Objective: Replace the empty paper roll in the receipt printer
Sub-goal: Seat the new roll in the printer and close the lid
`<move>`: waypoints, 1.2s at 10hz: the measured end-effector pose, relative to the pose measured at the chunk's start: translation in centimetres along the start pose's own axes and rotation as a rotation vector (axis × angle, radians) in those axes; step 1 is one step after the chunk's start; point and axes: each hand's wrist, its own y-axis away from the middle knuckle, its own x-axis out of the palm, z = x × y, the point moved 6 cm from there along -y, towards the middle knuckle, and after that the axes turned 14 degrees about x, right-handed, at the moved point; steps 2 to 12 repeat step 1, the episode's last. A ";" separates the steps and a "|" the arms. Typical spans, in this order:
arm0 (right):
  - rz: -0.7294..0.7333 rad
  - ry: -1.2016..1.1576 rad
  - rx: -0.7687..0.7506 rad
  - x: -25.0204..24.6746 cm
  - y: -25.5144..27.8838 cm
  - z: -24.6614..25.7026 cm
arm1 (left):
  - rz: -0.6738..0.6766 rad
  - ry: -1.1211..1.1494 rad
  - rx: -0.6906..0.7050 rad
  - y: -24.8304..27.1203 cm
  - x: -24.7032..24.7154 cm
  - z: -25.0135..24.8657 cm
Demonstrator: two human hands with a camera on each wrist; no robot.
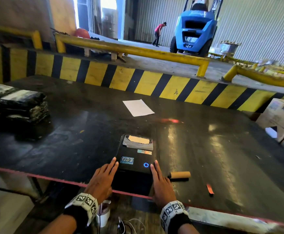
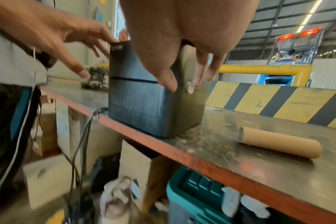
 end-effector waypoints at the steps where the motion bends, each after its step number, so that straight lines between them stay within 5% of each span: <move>1: -0.180 -0.253 -0.057 -2.6 0.2 -0.1 | -0.067 0.182 0.048 1.7 -0.9 -0.2; 12: -0.180 -0.253 -0.057 -2.6 0.2 -0.1 | -0.067 0.182 0.048 1.7 -0.9 -0.2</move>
